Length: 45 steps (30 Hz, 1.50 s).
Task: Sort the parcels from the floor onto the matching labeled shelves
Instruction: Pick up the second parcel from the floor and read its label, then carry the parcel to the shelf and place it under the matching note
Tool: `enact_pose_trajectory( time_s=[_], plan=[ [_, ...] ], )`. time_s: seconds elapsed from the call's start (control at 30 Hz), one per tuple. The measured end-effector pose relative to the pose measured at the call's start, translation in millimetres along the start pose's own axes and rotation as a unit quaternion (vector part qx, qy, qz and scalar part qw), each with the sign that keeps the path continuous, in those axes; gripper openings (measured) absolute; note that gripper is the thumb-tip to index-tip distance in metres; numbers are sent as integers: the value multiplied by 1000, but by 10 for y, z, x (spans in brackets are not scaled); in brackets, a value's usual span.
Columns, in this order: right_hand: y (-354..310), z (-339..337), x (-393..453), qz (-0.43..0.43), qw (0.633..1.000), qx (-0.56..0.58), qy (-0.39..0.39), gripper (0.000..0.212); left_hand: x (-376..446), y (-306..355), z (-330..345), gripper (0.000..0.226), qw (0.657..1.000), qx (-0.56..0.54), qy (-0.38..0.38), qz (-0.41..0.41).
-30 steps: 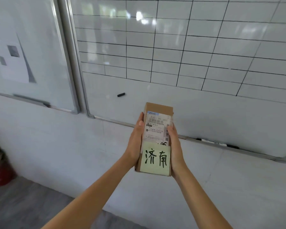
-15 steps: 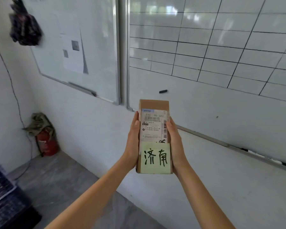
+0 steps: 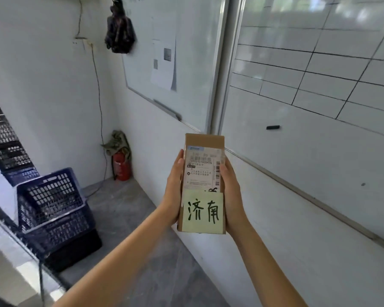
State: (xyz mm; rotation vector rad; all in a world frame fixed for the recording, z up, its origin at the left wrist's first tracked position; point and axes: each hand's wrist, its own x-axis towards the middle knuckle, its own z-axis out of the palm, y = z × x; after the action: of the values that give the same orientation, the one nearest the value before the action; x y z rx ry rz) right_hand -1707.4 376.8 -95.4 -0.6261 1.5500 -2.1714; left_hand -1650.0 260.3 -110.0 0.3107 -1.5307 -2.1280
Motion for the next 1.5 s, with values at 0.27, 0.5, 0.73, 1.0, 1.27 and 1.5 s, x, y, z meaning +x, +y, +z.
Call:
enact_pose_trajectory(
  time_s=[0.27, 0.5, 0.73, 1.0, 1.27, 1.5],
  plan=[
    [329, 211, 20, 51, 994, 22, -90, 59, -332, 14, -279, 69, 994, 11, 110, 11],
    [640, 654, -161, 103, 976, 51, -183, 60, -807, 116, -707, 63, 968, 52, 241, 45],
    [867, 1210, -466, 134, 956, 57, -255, 63, -1334, 271, -1130, 62, 948, 57, 302, 84],
    [944, 1725, -782, 140, 942, 26, -304, 43, -1808, 378, -1548, 74, 925, 44, 368, 85],
    [1166, 2454, -1412, 178, 913, 9, -368, 41, -2603, 502, -2139, 55, 875, 54, 474, 81],
    [1438, 3074, -2088, 222, 880, 0, -420, 39, -3408, 572, -2661, 43, 839, 27, 537, 85]
  ],
)
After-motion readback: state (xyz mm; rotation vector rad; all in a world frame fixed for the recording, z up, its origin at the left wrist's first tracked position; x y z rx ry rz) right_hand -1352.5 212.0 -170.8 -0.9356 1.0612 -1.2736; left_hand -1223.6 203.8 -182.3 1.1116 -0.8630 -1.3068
